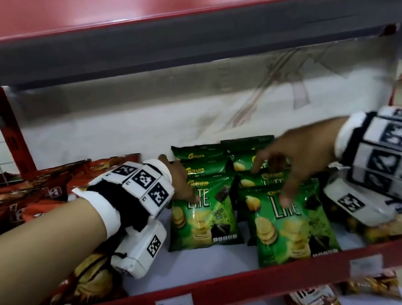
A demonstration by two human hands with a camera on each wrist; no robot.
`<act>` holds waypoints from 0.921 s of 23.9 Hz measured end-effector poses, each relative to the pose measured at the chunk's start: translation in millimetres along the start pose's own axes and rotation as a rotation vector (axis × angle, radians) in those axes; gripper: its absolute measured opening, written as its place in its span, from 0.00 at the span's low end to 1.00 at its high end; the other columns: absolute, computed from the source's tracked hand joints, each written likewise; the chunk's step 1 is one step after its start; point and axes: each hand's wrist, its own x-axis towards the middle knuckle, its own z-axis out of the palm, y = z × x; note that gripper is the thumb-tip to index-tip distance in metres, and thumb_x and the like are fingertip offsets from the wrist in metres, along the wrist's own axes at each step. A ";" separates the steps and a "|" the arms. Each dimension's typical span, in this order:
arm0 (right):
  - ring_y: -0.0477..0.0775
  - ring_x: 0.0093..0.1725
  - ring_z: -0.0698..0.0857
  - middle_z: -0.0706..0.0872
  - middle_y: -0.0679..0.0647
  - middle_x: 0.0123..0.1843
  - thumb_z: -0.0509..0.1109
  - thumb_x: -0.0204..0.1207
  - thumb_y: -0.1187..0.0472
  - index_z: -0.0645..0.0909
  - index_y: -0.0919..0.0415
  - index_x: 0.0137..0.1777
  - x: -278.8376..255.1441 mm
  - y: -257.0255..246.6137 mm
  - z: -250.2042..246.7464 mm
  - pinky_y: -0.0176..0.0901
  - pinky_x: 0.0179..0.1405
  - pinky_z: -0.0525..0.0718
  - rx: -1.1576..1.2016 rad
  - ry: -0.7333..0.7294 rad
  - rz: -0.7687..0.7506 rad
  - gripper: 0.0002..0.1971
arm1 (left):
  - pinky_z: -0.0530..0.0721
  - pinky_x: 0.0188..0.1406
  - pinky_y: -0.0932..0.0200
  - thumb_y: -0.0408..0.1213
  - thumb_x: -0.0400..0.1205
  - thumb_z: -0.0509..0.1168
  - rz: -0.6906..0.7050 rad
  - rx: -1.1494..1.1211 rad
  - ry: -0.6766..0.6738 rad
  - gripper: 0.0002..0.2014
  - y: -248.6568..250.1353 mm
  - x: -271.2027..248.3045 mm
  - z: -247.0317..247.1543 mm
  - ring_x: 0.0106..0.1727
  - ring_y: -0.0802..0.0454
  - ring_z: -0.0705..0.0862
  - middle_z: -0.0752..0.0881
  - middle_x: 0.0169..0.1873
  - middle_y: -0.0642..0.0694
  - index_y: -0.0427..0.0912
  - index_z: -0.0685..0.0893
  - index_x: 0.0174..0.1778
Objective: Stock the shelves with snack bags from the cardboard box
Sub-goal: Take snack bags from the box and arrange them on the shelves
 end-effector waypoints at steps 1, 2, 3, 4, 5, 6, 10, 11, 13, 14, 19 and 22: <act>0.49 0.67 0.77 0.76 0.41 0.69 0.82 0.53 0.36 0.65 0.37 0.75 -4.5 0.3 16.2 0.42 0.65 0.75 -0.064 -0.059 0.039 0.48 | 0.63 0.77 0.45 0.64 0.79 0.58 0.025 0.052 0.014 0.36 1.2 0.2 0.7 0.76 0.37 0.64 0.67 0.77 0.40 0.47 0.66 0.79; 0.51 0.72 0.73 0.71 0.45 0.76 0.81 0.55 0.36 0.59 0.40 0.79 -6.0 -0.2 30.5 0.43 0.69 0.73 -0.118 -0.078 0.071 0.53 | 0.63 0.77 0.47 0.64 0.80 0.57 0.038 0.078 0.027 0.35 3.0 0.7 1.1 0.75 0.39 0.67 0.70 0.76 0.40 0.46 0.67 0.78; 0.53 0.76 0.70 0.67 0.48 0.79 0.81 0.57 0.38 0.55 0.43 0.81 -5.1 -1.0 41.1 0.45 0.72 0.72 -0.142 -0.056 0.094 0.54 | 0.65 0.74 0.49 0.64 0.80 0.57 0.040 0.070 0.039 0.35 4.6 0.3 0.5 0.74 0.40 0.69 0.71 0.75 0.40 0.43 0.68 0.78; 0.55 0.77 0.69 0.66 0.51 0.80 0.81 0.59 0.40 0.55 0.46 0.82 -3.2 -0.9 47.8 0.46 0.73 0.72 -0.128 -0.014 0.113 0.54 | 0.68 0.69 0.52 0.63 0.80 0.58 0.039 0.046 0.049 0.36 6.4 0.6 -0.5 0.74 0.40 0.70 0.72 0.75 0.40 0.41 0.68 0.78; 0.56 0.77 0.69 0.66 0.52 0.80 0.82 0.59 0.42 0.56 0.47 0.81 -1.4 0.1 51.2 0.47 0.73 0.72 -0.090 0.023 0.130 0.53 | 0.70 0.62 0.53 0.62 0.80 0.59 0.035 0.014 0.058 0.37 8.5 -1.0 -0.8 0.74 0.40 0.70 0.71 0.75 0.38 0.39 0.67 0.78; 0.56 0.76 0.70 0.66 0.52 0.80 0.83 0.59 0.43 0.56 0.48 0.81 0.1 0.4 52.8 0.48 0.73 0.73 -0.058 0.042 0.143 0.53 | 0.70 0.57 0.54 0.62 0.80 0.59 0.016 -0.009 0.061 0.39 9.9 -3.5 -1.4 0.75 0.38 0.69 0.69 0.77 0.36 0.37 0.65 0.79; 0.58 0.77 0.66 0.63 0.54 0.80 0.81 0.59 0.40 0.54 0.45 0.81 -7.3 -2.0 53.9 0.51 0.73 0.72 -0.085 0.066 0.163 0.53 | 0.70 0.73 0.47 0.63 0.75 0.65 -0.062 -0.157 0.159 0.46 -2.1 -29.6 -11.1 0.78 0.35 0.64 0.58 0.79 0.32 0.40 0.56 0.81; 0.59 0.78 0.65 0.62 0.55 0.81 0.79 0.60 0.37 0.54 0.43 0.81 -11.8 -3.9 51.9 0.52 0.74 0.71 -0.073 0.085 0.158 0.53 | 0.71 0.73 0.46 0.61 0.75 0.67 -0.039 -0.248 0.204 0.44 -10.8 -38.2 -16.6 0.77 0.37 0.67 0.61 0.78 0.34 0.43 0.56 0.81; 0.57 0.77 0.68 0.64 0.53 0.80 0.75 0.64 0.35 0.58 0.42 0.80 -20.6 -9.2 43.9 0.52 0.73 0.71 -0.033 0.182 0.119 0.47 | 0.75 0.68 0.52 0.53 0.77 0.69 0.021 -0.459 0.296 0.41 -32.8 -62.2 -27.2 0.70 0.43 0.77 0.73 0.74 0.40 0.47 0.56 0.81; 0.56 0.74 0.71 0.69 0.52 0.78 0.74 0.66 0.36 0.63 0.43 0.78 -24.6 -10.8 38.9 0.50 0.71 0.73 0.002 0.252 0.088 0.42 | 0.76 0.63 0.57 0.51 0.78 0.69 0.037 -0.551 0.349 0.38 -43.3 -74.4 -32.1 0.64 0.47 0.81 0.78 0.71 0.44 0.50 0.57 0.80; 0.49 0.51 0.85 0.86 0.45 0.44 0.75 0.73 0.52 0.84 0.47 0.51 -28.5 -48.0 24.6 0.36 0.44 0.76 0.203 0.544 -0.155 0.07 | 0.78 0.46 0.64 0.40 0.79 0.70 -0.096 -0.691 0.562 0.09 -96.0 -147.1 -16.2 0.43 0.54 0.84 0.90 0.48 0.48 0.46 0.87 0.54; 0.48 0.47 0.85 0.87 0.46 0.42 0.73 0.75 0.57 0.83 0.47 0.43 -20.2 -82.9 21.0 0.35 0.41 0.77 0.271 0.572 -0.246 0.03 | 0.76 0.47 0.63 0.36 0.79 0.70 -0.158 -0.639 0.559 0.04 -126.4 -172.5 9.7 0.40 0.54 0.84 0.89 0.43 0.46 0.43 0.89 0.45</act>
